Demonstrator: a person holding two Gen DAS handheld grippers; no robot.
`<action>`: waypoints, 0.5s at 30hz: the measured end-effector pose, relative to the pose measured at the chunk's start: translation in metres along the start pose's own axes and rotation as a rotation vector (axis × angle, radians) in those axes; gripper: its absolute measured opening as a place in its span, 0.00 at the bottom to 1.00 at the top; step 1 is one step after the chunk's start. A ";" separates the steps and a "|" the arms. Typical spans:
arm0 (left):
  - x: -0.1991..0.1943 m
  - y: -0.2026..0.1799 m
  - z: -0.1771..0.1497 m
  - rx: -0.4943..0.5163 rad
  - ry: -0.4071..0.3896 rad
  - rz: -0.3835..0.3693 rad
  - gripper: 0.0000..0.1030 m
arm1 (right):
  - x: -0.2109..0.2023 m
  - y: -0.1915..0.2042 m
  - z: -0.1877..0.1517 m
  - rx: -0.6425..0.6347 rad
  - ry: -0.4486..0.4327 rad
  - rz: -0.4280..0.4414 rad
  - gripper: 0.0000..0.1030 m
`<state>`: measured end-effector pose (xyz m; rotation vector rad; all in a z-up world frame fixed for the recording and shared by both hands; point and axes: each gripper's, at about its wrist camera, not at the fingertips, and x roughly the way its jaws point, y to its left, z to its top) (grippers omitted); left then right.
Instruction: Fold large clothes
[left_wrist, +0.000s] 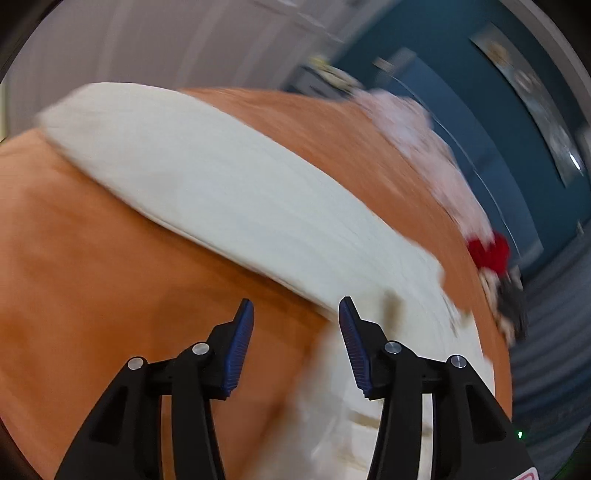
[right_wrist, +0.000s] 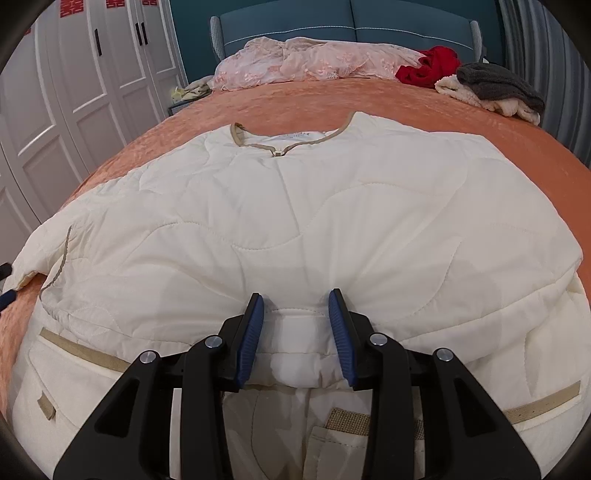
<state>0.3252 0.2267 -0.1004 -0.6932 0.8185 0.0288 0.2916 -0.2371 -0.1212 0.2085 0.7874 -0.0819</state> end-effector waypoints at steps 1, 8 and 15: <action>-0.004 0.027 0.019 -0.061 -0.013 0.044 0.45 | 0.000 0.000 0.000 0.001 0.000 0.003 0.34; -0.012 0.139 0.091 -0.338 -0.103 0.155 0.45 | -0.001 0.001 -0.001 -0.006 -0.003 -0.002 0.34; 0.003 0.138 0.118 -0.332 -0.121 0.146 0.07 | -0.002 0.001 -0.001 -0.010 -0.007 -0.006 0.34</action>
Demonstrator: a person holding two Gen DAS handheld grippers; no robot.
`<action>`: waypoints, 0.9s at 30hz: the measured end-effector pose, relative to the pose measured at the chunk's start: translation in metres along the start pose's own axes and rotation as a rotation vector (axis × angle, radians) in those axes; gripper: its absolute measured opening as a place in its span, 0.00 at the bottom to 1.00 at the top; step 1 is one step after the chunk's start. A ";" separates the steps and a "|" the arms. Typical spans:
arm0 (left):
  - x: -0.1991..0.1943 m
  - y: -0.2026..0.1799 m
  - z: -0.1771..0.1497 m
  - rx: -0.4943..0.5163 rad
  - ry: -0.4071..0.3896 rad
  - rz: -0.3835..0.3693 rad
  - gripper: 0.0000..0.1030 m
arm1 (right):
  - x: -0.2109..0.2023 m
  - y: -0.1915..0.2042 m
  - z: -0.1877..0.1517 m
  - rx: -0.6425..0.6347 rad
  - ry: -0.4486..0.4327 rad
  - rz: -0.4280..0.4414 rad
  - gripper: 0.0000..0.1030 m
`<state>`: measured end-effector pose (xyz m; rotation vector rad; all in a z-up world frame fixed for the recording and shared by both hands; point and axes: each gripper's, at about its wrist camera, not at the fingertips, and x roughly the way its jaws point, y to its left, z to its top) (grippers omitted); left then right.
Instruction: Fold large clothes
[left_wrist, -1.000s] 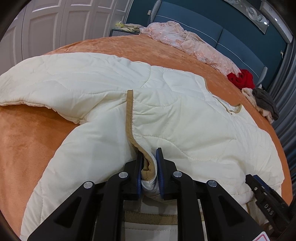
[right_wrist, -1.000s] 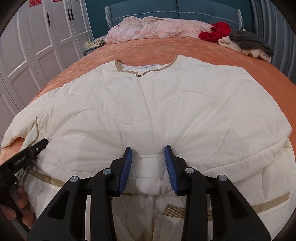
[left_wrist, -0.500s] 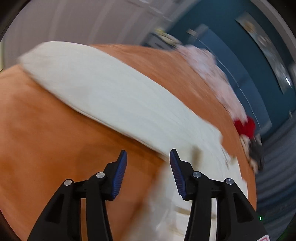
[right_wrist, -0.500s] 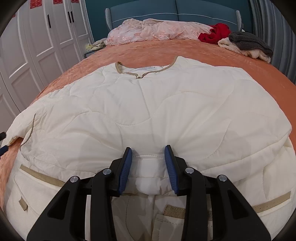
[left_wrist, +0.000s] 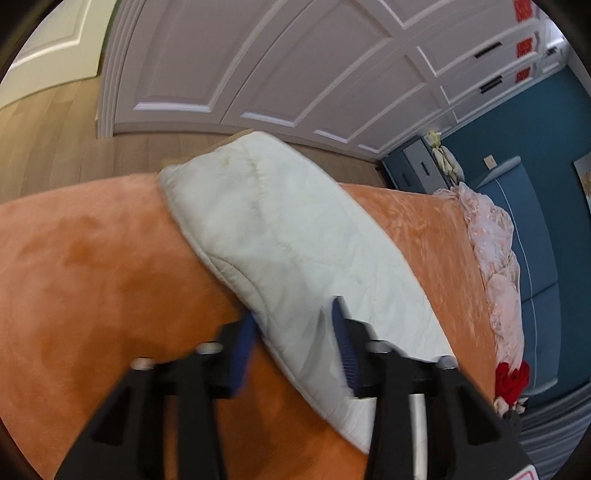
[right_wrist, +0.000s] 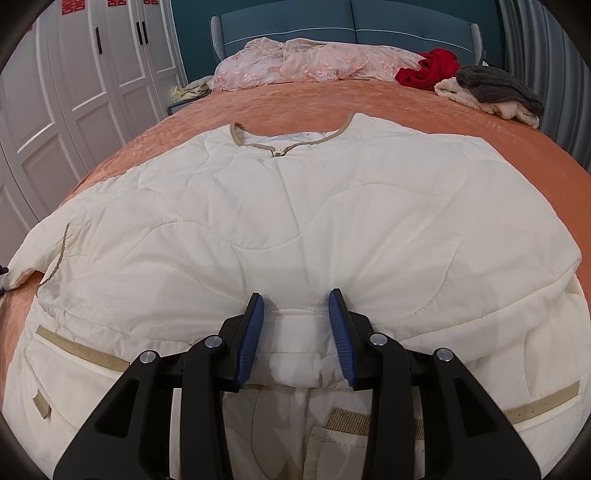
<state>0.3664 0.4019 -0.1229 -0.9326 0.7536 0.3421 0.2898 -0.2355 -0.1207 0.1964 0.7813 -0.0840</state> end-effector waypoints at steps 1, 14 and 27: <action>-0.002 -0.012 0.000 0.037 0.003 -0.008 0.05 | 0.000 0.000 0.000 0.000 0.001 0.001 0.34; -0.121 -0.285 -0.136 0.711 -0.099 -0.363 0.03 | -0.020 -0.002 0.000 0.051 -0.034 0.010 0.34; -0.064 -0.330 -0.416 1.017 0.341 -0.416 0.58 | -0.104 -0.083 -0.042 0.299 -0.072 0.084 0.50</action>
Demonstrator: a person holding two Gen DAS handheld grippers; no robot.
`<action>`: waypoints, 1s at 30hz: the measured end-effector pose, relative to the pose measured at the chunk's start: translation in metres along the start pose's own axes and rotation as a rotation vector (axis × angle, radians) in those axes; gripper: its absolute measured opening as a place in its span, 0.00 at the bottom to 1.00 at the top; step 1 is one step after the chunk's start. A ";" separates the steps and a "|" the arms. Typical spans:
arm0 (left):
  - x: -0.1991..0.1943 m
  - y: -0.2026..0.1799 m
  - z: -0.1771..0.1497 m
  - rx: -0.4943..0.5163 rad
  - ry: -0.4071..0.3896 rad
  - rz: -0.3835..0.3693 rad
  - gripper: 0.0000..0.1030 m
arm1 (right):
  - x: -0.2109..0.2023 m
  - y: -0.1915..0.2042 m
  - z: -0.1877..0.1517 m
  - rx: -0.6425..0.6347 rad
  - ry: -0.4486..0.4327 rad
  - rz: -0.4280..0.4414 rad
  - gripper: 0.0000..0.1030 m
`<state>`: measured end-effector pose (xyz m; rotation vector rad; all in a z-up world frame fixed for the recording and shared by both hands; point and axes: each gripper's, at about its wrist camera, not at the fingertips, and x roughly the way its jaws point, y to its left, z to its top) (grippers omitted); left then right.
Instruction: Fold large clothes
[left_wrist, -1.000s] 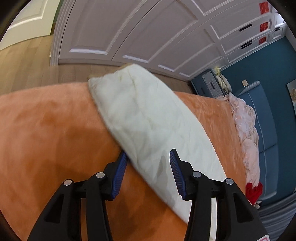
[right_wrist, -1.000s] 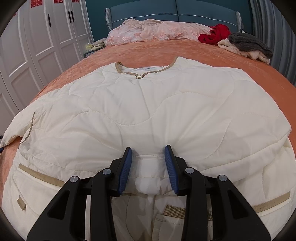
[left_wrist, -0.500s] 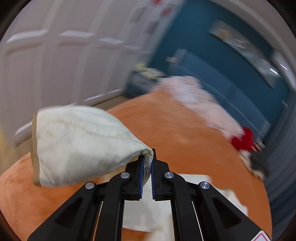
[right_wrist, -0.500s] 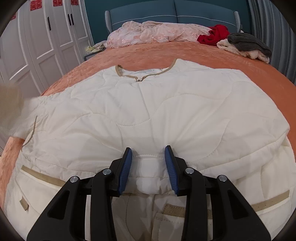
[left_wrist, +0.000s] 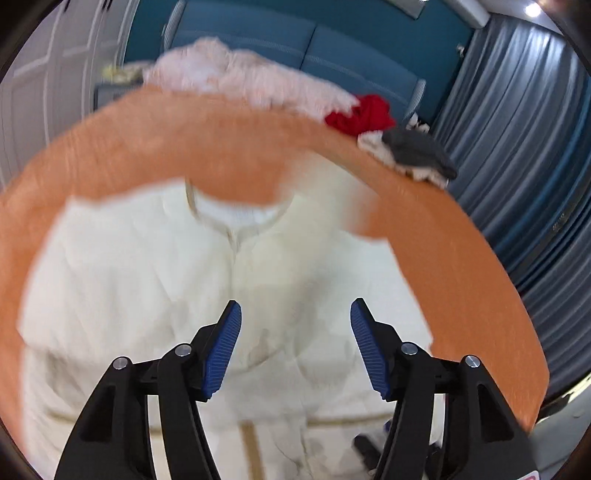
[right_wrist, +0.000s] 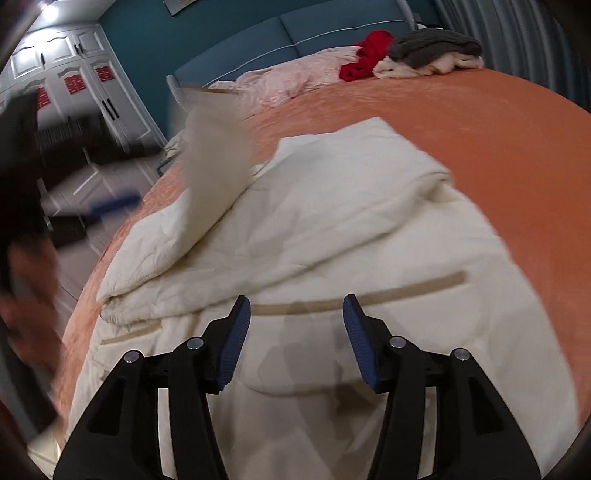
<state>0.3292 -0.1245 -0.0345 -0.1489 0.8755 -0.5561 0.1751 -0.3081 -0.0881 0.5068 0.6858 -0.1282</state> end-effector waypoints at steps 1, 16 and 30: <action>0.005 0.002 -0.009 -0.008 0.018 0.003 0.58 | -0.003 -0.003 0.002 -0.005 -0.003 -0.007 0.50; -0.063 0.236 -0.021 -0.623 -0.074 0.095 0.58 | 0.045 -0.009 0.092 0.036 -0.035 -0.049 0.65; -0.024 0.256 -0.016 -0.550 -0.018 0.175 0.08 | 0.021 -0.018 0.104 0.066 -0.099 0.020 0.03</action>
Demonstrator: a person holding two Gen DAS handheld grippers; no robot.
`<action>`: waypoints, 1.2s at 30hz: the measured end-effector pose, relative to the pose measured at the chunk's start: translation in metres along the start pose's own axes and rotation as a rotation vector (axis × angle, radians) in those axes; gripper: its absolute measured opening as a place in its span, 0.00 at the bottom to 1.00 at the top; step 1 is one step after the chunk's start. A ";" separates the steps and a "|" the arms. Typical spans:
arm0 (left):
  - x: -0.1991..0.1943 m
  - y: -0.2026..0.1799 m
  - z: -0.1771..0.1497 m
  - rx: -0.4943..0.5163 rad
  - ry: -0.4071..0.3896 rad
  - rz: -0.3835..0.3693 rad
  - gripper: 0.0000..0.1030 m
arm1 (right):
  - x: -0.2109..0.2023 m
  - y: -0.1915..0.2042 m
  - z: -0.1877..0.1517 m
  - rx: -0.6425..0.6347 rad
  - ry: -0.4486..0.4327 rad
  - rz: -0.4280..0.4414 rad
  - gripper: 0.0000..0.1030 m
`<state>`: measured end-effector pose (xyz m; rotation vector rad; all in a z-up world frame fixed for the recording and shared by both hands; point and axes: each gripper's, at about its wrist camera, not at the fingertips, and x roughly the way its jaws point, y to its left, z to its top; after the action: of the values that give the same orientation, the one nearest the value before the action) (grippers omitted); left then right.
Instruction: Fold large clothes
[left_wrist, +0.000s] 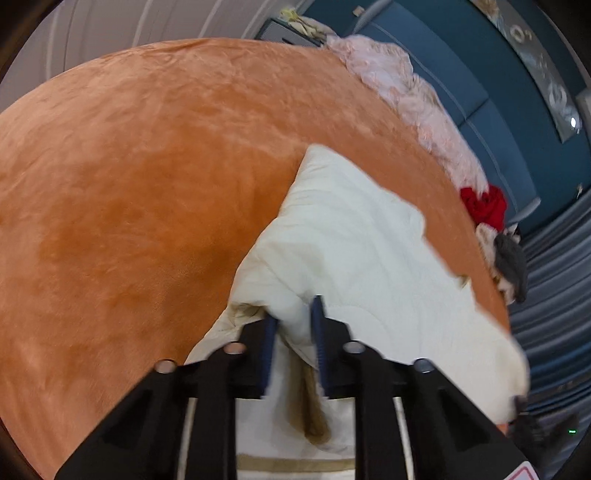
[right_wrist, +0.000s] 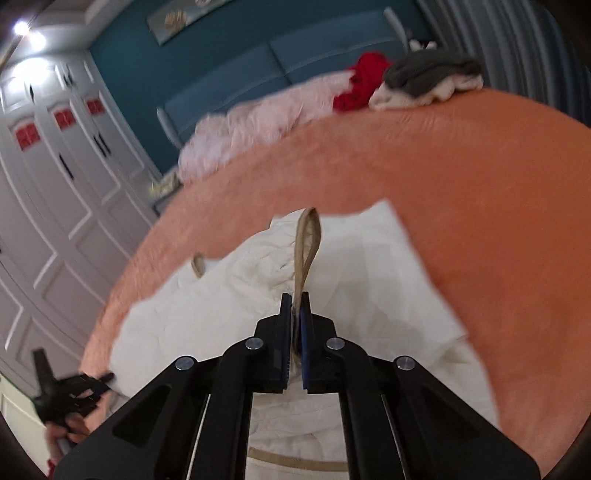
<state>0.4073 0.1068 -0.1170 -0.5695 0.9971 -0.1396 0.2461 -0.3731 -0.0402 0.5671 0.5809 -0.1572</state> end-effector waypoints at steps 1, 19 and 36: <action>0.006 -0.001 -0.003 0.028 0.006 0.020 0.08 | 0.005 -0.006 -0.004 0.002 0.030 -0.008 0.03; -0.016 -0.016 -0.028 0.223 -0.124 0.158 0.15 | 0.022 -0.013 -0.037 -0.118 0.128 -0.160 0.21; -0.062 -0.076 -0.022 0.251 -0.135 0.441 0.18 | 0.068 0.080 0.004 -0.302 0.086 -0.057 0.41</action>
<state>0.3657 0.0566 -0.0405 -0.1202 0.9348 0.1630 0.3283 -0.3075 -0.0387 0.2653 0.6903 -0.0969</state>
